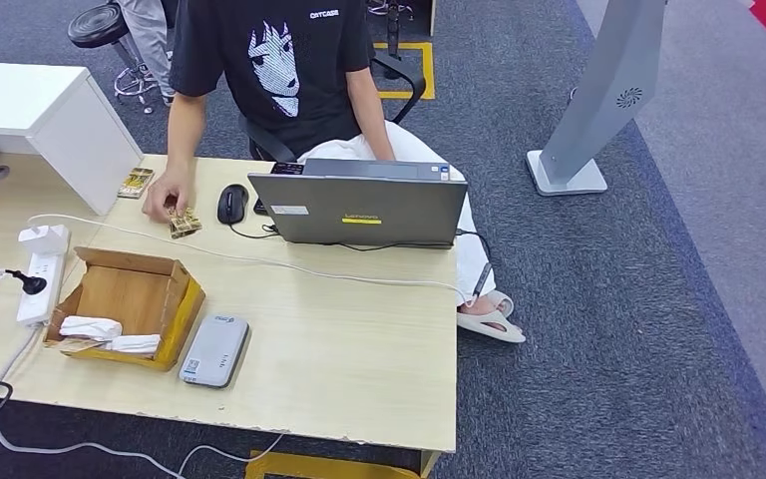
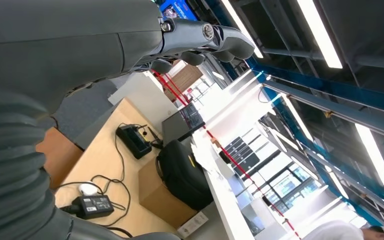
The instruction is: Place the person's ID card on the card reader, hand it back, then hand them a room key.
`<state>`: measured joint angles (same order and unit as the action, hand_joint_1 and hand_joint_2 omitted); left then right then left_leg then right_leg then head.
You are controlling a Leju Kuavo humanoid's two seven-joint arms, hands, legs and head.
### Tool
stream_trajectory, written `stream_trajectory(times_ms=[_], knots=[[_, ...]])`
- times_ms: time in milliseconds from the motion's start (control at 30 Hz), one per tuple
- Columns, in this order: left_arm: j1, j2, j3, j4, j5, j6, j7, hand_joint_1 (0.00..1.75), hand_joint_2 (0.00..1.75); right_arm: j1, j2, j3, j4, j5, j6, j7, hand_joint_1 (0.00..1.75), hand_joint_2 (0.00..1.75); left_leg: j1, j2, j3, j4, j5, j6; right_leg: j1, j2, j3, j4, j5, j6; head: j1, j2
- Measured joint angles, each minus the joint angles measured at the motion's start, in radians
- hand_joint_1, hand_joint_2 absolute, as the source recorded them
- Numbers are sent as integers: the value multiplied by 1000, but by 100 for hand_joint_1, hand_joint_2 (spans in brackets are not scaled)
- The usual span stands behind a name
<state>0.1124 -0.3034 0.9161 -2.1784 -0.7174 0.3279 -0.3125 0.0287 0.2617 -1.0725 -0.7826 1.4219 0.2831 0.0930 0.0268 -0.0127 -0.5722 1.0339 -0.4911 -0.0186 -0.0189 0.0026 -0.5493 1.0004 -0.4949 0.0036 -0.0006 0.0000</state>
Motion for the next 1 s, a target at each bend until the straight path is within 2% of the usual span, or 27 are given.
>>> stream_trajectory(times_ms=[100, 167, 267, 400, 533, 633, 800, 867, 1000], knots=[[3, -12, 8, -6, 1, 1, 8, 0, 175, 0, 0, 3, -2, -4, 0, 2, 0, 175, 0, 0, 0, 0, 0, 0, 0, 0, 0, 0, 0, 0, 0, 0], [10, -16, 12, -6, 22, 8, 50, 0, 175, 0, 0, 8, -4, -24, 3, 14, 0, 175, 0, 0, 0, 0, 0, 0, 0, 0, 0, 0, 0, 0, 0, 0], [40, -22, 13, 6, 102, 49, 182, 0, 175, 2, 0, 33, -16, -97, 11, 53, 0, 175, 0, 2, 0, 0, 0, 0, 0, 2, -1, 0, 0, 0, 0, 0], [71, -28, 13, 71, 64, 209, 332, 0, 175, 15, 0, 89, -47, -167, 24, 90, 0, 175, 0, 1, 0, 0, 0, 0, 0, 2, -2, 0, 0, 0, 0, 0], [85, -33, 15, 203, -91, 346, 526, 0, 175, 15, 0, 116, -53, -172, 19, 86, 0, 175, 0, 1, 0, 0, -1, 0, 0, 2, -2, 0, 0, 0, 0, 0], [93, -37, 16, 299, -166, 363, 656, 0, 175, 14, 0, 121, -53, -166, 14, 80, 0, 175, -1, 1, 1, 0, -1, 1, 0, 2, -2, 0, 0, 0, 0, 0], [89, -41, 18, 522, -294, 365, 933, 0, 175, 13, -1, 116, -45, -108, 12, 64, 0, 175, -1, 1, 1, 0, 0, 1, -1, 2, -1, 0, 1, 1, 0, 0], [81, -41, 28, 612, -373, 365, 985, 0, 175, 13, -1, 111, -39, -95, 2, 55, 0, 175, -1, 1, 0, 0, 0, 1, -1, 2, -1, 0, 1, 1, 0, 0], [30, -41, 114, 794, -526, 347, 1005, 0, 175, 14, -1, 108, -29, -88, -12, 49, 0, 175, -2, 1, 0, 0, -1, 1, -1, 2, -1, 0, 1, 1, 0, 0]])
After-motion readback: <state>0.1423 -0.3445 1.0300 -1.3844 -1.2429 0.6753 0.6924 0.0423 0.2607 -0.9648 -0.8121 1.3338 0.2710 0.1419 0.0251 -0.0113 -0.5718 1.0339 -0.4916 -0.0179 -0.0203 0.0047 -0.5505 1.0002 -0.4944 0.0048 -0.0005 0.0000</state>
